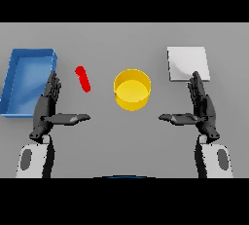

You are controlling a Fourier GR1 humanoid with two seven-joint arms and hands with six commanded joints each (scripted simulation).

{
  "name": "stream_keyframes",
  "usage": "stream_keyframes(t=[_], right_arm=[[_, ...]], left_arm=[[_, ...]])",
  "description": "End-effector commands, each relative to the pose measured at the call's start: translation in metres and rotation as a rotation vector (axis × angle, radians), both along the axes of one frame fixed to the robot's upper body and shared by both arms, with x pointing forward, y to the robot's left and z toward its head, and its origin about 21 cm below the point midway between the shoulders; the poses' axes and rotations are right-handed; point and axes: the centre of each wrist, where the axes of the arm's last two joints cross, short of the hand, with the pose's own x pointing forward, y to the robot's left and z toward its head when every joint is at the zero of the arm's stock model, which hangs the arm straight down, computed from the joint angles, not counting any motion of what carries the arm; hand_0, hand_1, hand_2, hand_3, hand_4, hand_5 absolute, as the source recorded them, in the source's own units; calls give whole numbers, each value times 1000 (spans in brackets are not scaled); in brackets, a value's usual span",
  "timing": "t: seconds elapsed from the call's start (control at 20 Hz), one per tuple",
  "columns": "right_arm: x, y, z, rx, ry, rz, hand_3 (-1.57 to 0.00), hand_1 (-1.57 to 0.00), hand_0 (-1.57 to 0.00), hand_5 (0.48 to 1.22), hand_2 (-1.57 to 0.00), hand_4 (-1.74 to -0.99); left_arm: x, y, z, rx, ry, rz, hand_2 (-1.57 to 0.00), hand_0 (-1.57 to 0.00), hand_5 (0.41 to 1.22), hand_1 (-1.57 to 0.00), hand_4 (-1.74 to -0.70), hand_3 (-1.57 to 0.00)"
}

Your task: Pick up the red beaker and tilt it to pour out 1 green nut into yellow bowl. Pick up the yellow bowl and place it on the metallic measuring scale.

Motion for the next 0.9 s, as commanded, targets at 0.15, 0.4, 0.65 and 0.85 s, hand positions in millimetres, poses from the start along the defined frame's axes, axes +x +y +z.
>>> stream_keyframes(t=[0.15,0.4,0.65,0.85], right_arm=[[1,3,0,1,0,1,1,1,1,578,1,-1071],[-20,6,6,-292,-157,27,1,1,1,576,1,-1066],[-23,10,14,-321,-146,48,1,1,1,600,1,-1118],[-20,9,19,-279,-155,83,1,1,1,627,1,-1180]], left_arm=[[-5,-3,-1,-2,-6,-2,1,1,660,1,-1141,1],[-40,-6,14,157,-85,-80,1,1,660,1,-1144,1],[-42,-11,27,195,-19,-110,1,1,652,1,-1139,1],[-22,-12,17,211,38,-118,1,1,647,1,-1137,1]])
